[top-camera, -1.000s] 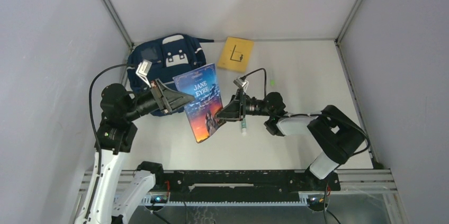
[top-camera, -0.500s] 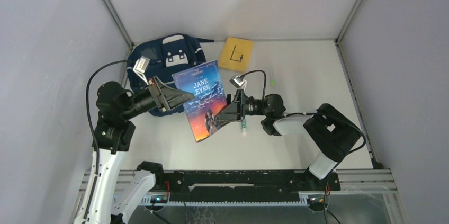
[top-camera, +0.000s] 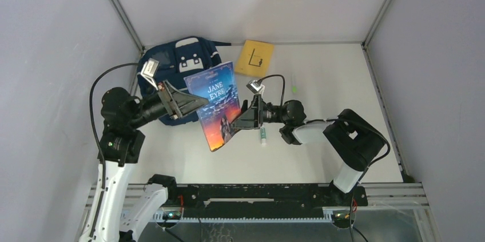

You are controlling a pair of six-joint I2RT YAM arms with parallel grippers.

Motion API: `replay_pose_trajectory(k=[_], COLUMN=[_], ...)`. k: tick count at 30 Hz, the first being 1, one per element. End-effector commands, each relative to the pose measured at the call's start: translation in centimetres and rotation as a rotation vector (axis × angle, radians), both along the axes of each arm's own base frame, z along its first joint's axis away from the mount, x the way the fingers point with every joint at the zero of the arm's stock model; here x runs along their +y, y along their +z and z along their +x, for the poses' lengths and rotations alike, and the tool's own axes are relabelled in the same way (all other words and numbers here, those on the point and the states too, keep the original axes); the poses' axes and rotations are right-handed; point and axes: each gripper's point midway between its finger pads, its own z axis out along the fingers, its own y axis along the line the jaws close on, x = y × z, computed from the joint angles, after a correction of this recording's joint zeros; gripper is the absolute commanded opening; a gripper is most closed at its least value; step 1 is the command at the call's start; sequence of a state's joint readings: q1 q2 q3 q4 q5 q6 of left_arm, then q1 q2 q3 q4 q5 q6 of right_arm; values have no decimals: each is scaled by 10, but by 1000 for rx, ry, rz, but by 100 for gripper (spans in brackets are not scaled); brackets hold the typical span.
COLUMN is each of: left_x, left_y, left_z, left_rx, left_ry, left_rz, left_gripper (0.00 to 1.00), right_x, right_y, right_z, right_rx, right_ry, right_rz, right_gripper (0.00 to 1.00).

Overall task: Pack the student bag
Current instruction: Pick up the book from the center of the board.

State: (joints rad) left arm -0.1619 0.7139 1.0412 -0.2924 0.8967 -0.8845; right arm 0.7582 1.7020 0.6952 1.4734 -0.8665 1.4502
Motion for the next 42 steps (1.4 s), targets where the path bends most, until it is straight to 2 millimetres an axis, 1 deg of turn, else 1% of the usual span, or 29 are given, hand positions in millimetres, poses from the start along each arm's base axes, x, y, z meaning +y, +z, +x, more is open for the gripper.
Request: replay_pose_trajectory(k=[1, 3, 5, 7, 8, 10, 13, 17, 20, 24, 30, 36, 42], left_x=[5, 14, 30, 46, 55, 69, 78, 79, 77, 75, 73, 74, 72], left_y=[83, 80, 71, 65, 62, 56, 47, 36, 31, 32, 31, 36, 43], left_z=[-33, -20, -1, 10, 17, 29, 43, 56, 61, 65, 65, 61, 56], left_rx=[-287, -289, -265, -261, -250, -230, -196, -160, -140, -137, -125, -134, -149], left_ry=[-4, 114, 280, 410, 475, 577, 652, 670, 665, 656, 643, 641, 625], left_rz=[-96, -89, -85, -110, -121, -152, -172, -172, -192, -219, -225, -238, -257], left_gripper=[0, 0, 0, 0, 0, 0, 0, 0, 0, 0, 0, 0, 0], right_x=[3, -1, -6, -12, -14, -16, -14, -9, -6, 7, 18, 30, 36], right_y=[11, 16, 20, 18, 12, 7, 5, 12, 18, 21, 40, 36, 31], right_z=[3, 8, 14, 19, 22, 28, 27, 21, 18, 15, 14, 14, 18], right_rx=[4, 61, 134, 226, 279, 349, 417, 427, 411, 404, 352, 387, 398], right_ry=[-17, -66, -134, -197, -224, -264, -262, -254, -248, -220, -187, -154, -158], right_rz=[43, 60, 83, 97, 93, 99, 102, 122, 134, 139, 175, 163, 157], right_gripper=[100, 100, 100, 100, 100, 100, 100, 100, 100, 100, 100, 100, 100])
